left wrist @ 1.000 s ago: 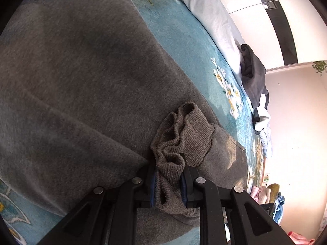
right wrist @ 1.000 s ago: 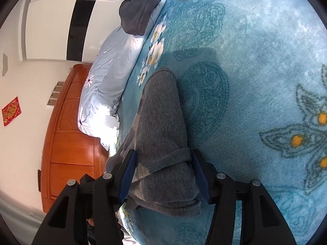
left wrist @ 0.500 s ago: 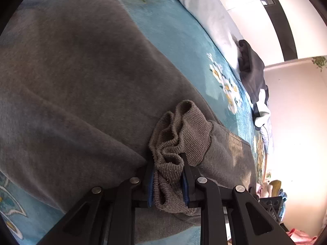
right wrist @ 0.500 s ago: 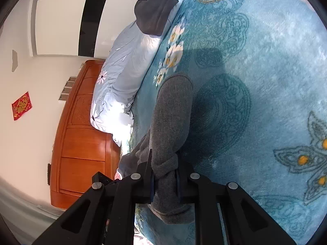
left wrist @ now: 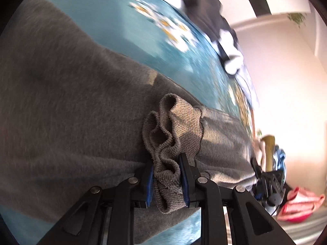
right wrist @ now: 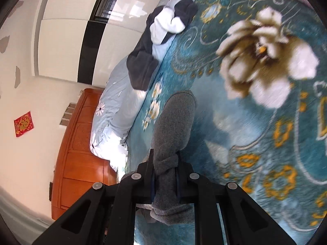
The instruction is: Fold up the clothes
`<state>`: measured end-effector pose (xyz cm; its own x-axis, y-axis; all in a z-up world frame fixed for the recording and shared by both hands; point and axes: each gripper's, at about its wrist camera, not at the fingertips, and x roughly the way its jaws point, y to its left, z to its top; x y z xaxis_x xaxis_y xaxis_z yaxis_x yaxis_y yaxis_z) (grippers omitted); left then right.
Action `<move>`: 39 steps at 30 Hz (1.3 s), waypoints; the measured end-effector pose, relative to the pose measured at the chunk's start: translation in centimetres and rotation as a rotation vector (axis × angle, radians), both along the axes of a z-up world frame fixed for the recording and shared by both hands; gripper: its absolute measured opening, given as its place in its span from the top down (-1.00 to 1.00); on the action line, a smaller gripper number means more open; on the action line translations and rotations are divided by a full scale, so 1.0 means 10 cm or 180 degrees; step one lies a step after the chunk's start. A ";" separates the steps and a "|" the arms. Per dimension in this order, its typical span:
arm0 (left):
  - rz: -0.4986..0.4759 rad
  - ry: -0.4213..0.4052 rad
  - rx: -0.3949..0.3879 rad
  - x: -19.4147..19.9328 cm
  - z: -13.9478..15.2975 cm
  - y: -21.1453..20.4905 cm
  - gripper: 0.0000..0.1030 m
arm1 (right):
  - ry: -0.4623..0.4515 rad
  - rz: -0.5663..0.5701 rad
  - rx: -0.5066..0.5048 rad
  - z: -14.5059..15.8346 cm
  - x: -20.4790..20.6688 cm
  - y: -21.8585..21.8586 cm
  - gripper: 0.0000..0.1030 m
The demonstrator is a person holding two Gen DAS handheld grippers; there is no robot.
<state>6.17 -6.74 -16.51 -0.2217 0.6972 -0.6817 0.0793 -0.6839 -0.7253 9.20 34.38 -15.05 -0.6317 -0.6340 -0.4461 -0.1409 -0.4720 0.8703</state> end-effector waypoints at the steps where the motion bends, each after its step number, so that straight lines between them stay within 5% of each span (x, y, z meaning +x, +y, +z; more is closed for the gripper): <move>1: -0.0096 0.0002 0.0017 0.00 0.00 0.12 0.54 | 0.0014 -0.0062 0.0041 0.03 0.04 0.13 0.70; 9: -0.0275 -0.0038 -0.0095 0.00 -0.01 0.34 0.51 | -0.0341 -0.0156 0.0229 -0.23 0.20 0.50 0.69; 14: -0.0151 -0.0013 -0.0077 0.17 0.16 0.04 0.17 | -0.0440 -0.0176 0.0323 -0.28 0.22 0.51 0.59; 19: 0.0243 0.0166 -0.0160 0.38 0.48 -0.53 -0.09 | -0.0310 -0.0213 0.0835 0.06 0.33 0.48 0.33; 21: 0.0547 0.0281 -0.0378 0.53 0.62 -0.88 -0.13 | -0.0201 -0.0312 0.1042 0.22 0.43 0.47 -0.04; 24: 0.1063 0.0409 -0.0795 0.75 0.78 -1.28 -0.17 | 0.0068 -0.0443 0.1177 0.42 0.62 0.40 -0.12; 27: 0.1399 0.0365 -0.1031 1.02 0.73 -1.68 -0.19 | 0.0347 -0.0476 0.1093 0.50 0.77 0.22 -0.51; 30: 0.1579 0.0268 -0.1035 1.09 0.55 -1.83 -0.19 | 0.0631 -0.0323 0.0649 0.46 0.80 -0.01 -0.72; 39: 0.1788 0.0416 -0.1133 1.01 0.20 -1.64 -0.33 | 0.0748 -0.0056 0.0266 0.28 0.92 -0.49 -1.00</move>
